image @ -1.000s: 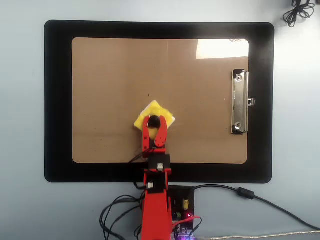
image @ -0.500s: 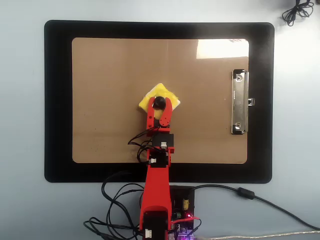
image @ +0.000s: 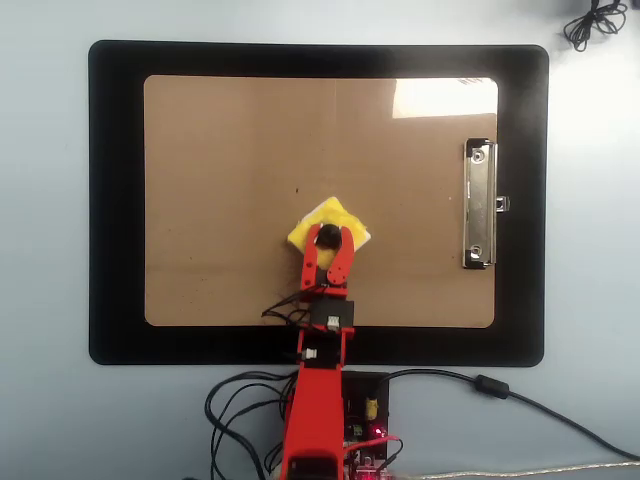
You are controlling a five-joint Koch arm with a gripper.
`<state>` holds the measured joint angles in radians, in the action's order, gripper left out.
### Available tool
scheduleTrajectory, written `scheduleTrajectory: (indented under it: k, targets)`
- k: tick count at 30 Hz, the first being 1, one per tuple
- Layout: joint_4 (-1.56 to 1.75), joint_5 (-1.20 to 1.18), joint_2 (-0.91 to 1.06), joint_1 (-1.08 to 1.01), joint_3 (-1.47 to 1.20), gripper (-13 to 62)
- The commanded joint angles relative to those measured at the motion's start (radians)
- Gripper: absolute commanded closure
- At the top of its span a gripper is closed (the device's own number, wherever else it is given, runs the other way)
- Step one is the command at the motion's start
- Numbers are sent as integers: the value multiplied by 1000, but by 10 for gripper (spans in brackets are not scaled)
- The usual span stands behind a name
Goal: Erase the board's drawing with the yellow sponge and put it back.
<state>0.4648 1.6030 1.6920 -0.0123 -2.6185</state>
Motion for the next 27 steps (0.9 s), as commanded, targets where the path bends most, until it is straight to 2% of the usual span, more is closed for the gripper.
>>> scheduleTrajectory:
  k: [1,4,7,12,16,18,24,27]
  targets:
    - [29,21,-160,34,140,574]
    - [25,31,-310,152,328,574]
    - [25,81,-379,210,379,574]
    - [25,160,-261,313,219,574]
    - [25,161,-135,325,100,574]
    - [25,161,-137,325,100,574]
    - [26,155,-451,325,411,574]
    - [20,155,-394,328,431,574]
